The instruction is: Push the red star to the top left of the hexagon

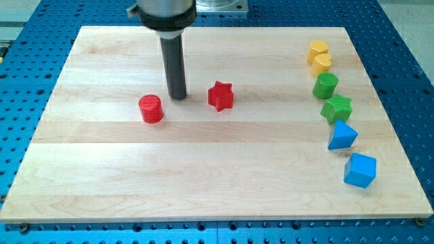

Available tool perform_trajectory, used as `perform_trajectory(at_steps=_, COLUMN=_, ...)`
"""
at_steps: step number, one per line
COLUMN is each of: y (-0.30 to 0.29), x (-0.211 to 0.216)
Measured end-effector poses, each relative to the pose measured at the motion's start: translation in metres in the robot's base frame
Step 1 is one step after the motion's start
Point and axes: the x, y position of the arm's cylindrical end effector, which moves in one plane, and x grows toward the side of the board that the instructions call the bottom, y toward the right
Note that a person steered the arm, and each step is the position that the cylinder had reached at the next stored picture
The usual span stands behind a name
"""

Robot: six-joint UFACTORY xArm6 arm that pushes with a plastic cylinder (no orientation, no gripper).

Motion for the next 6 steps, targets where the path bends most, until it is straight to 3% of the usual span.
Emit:
perform_trajectory(at_steps=1, y=0.054, x=0.01)
perform_trajectory(at_steps=2, y=0.104, x=-0.046)
perform_trajectory(at_steps=3, y=0.089, x=-0.054)
perform_trajectory(at_steps=4, y=0.099, x=-0.024)
perform_trajectory(at_steps=5, y=0.147, x=-0.079)
perform_trajectory(at_steps=6, y=0.136, x=-0.097)
